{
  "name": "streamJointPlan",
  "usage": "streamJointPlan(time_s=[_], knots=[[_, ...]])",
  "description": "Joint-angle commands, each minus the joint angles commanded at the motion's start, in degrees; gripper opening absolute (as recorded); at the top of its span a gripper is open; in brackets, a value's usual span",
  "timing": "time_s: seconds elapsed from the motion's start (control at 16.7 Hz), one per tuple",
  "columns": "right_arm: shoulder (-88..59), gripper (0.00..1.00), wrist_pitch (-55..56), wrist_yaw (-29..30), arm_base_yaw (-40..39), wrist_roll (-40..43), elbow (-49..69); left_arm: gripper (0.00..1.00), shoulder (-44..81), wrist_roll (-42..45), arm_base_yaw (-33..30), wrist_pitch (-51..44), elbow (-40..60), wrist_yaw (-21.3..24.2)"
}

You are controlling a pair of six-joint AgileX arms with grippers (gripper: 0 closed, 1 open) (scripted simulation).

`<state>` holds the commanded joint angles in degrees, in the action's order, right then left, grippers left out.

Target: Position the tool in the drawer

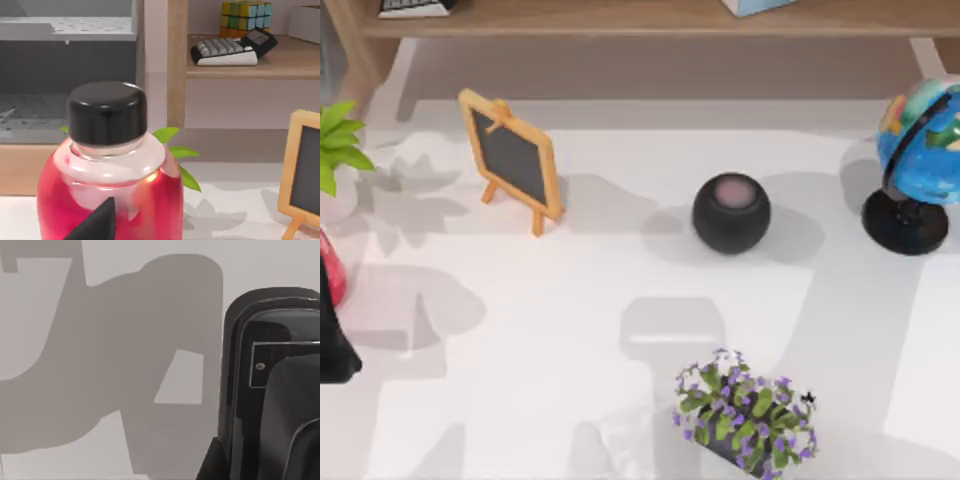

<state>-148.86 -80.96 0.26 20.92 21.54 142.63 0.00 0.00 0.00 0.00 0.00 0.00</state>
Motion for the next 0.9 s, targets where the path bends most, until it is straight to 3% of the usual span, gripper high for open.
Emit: streamJointPlan(time_s=[0.6,0.9], knots=[[-0.63,0.00,0.83,0.37,0.58,-0.97,-2.83,1.00,0.00,0.00,0.00,0.00,0.00,0.00],[-0.63,0.38,0.83,0.37,0.58,-0.97,-2.83,1.00,0.00,0.00,0.00,0.00,0.00,0.00]])
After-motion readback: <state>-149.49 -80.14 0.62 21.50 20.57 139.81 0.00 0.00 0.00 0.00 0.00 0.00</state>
